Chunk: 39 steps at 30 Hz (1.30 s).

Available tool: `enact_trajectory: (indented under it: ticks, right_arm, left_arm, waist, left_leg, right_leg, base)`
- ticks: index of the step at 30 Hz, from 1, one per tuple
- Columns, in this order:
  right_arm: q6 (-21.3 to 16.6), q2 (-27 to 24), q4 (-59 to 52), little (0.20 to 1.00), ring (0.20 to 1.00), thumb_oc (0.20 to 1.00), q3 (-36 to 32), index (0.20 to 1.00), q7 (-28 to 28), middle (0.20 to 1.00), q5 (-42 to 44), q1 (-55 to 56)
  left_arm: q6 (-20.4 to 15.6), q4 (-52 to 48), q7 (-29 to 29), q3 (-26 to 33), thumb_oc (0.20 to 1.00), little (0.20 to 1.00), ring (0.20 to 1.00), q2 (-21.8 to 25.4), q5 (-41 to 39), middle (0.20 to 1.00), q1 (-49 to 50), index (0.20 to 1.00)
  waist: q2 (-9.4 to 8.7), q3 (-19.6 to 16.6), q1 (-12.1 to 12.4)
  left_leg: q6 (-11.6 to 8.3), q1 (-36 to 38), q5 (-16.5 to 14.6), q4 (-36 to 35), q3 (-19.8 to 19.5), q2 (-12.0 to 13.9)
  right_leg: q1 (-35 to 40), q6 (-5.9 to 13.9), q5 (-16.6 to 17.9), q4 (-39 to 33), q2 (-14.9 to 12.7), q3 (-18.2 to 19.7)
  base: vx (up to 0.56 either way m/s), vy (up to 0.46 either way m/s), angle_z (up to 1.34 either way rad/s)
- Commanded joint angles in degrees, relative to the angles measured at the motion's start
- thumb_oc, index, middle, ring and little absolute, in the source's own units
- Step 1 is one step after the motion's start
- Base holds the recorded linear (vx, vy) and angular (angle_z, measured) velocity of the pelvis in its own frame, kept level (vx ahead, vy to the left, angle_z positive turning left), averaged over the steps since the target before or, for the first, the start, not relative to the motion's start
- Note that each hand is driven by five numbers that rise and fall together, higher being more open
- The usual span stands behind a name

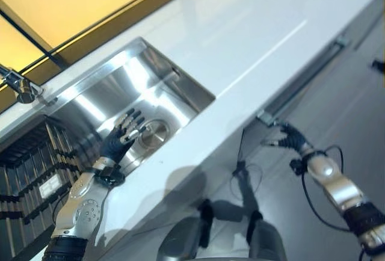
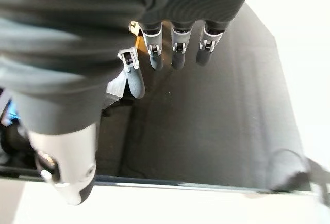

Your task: Pick up plates and place into dishwasher.

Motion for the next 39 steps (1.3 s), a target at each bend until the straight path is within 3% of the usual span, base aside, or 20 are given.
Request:
enact_trajectory:
  ticks: [1, 8, 14, 19, 24, 29, 33, 39]
  right_arm:
    - [-14.31, 6.78, -15.52, 1.0, 1.0, 1.0, -7.22, 1.0, -1.02, 1.0, 4.19, -14.43]
    - [-2.24, 11.93, -12.28, 1.0, 1.0, 1.0, -14.68, 1.0, -11.49, 1.0, 9.33, 0.7]
    - [5.49, 13.5, -9.97, 1.0, 1.0, 1.0, -21.94, 1.0, -24.4, 1.0, 12.44, 6.59]
    - [3.43, 13.98, -8.76, 1.0, 1.0, 1.0, -26.03, 1.0, -35.56, 1.0, 12.54, 5.13]
    - [-2.09, 12.68, -15.0, 1.0, 1.0, 1.0, -24.86, 1.0, -40.67, 1.0, 1.34, -0.09]
    - [-8.86, 8.86, -23.09, 1.0, 1.0, 1.0, -17.63, 1.0, -27.89, 1.0, -5.2, -5.96]
    - [-13.29, 7.38, -25.54, 1.0, 1.0, 1.0, -11.85, 1.0, -16.53, 1.0, -3.92, -10.47]
    - [-11.76, 7.22, -26.99, 1.0, 1.0, 1.0, -5.31, 1.0, -9.63, 1.0, 0.29, -13.87]
  left_arm:
    - [-0.37, 2.42, 0.19, -6.76, 1.0, 1.0, 1.0, -2.77, 2.07, 1.0, 3.8, 1.0]
    - [-1.44, 3.0, 3.03, -3.87, 1.0, 1.0, 1.0, -6.49, 3.84, 1.0, 4.47, 1.0]
    - [-1.14, 3.49, 4.36, -0.56, 1.0, 1.0, 1.0, -6.41, 3.35, 1.0, 5.11, 1.0]
    - [-0.96, 3.4, 5.9, -0.02, 1.0, 1.0, 1.0, -5.95, 2.7, 1.0, 3.32, 1.0]
    - [-2.18, 3.22, 10.34, -1.59, 1.0, 1.0, 1.0, -6.31, 2.45, 1.0, 1.17, 1.0]
    - [-3.86, 1.89, 13.2, -1.97, 1.0, 1.0, 1.0, -7.12, 2.02, 1.0, -0.01, 1.0]
    - [-3.12, 0.43, 14.56, -2.62, 1.0, 1.0, 1.0, -7.89, 2.08, 1.0, -0.8, 1.0]
    - [-3.83, -2.53, 15.94, -4.15, 1.0, 1.0, 1.0, -7.68, 1.28, 1.0, -0.86, 1.0]
  waist:
    - [-7.06, -9.06, 1.52]
    - [-8.46, -13.45, -0.57]
    - [-8.86, -14.54, -2.52]
    - [-8.7, -14.62, -2.74]
    - [-7.79, -15.14, -2.04]
    - [-7.39, -15.99, -0.56]
    - [-7.87, -16.27, 1.17]
    - [-9.21, -15.22, 4.18]
  left_leg:
    - [1.44, -0.2, -5.85, 2.55, 1.49, 0.01]
    - [0.26, 5.16, -3.95, -5.41, 3.72, 3.12]
    - [-0.27, 6.63, -3.88, -6.49, 4.8, 3.89]
    - [-0.12, 7.15, -4.38, -6.05, 4.42, 3.74]
    - [-0.14, 7.17, -4.37, -6.17, 3.68, 3.64]
    - [-0.6, 6.56, -3.95, -6.34, 2.42, 3.44]
    - [-1.16, 6.33, -3.6, -6.41, 0.94, 3.39]
    - [-1.76, 5.41, -3.01, -5.7, -0.47, 3.76]
  right_leg:
    - [4.66, 3.12, 7.91, -14.4, -1.35, 1.89]
    - [6.97, 3.59, 9.0, -18.72, -0.02, 1.47]
    - [7.35, 3.45, 8.61, -18.9, 0.77, 2.22]
    - [7.38, 3.45, 8.9, -18.94, 1.06, 2.93]
    - [7.48, 3.32, 8.89, -19.25, 0.97, 2.94]
    - [7.52, 3.34, 8.51, -19.64, 0.42, 1.91]
    - [8.12, 3.48, 8.4, -20.14, -0.19, 0.01]
    - [8.76, 3.29, 7.71, -18.97, -0.88, -3.66]
  base:
    - [0.0, 0.0, 0.0]
    - [-0.04, -0.02, 0.03]
    - [-0.07, -0.023, -0.08]
    - [-0.05, -0.022, -0.11]
    - [-0.04, 0.01, -0.06]
    - [-0.04, 0.032, 0.02]
    - [-0.01, -0.003, 0.22]
    - [0.0, -0.017, 0.28]
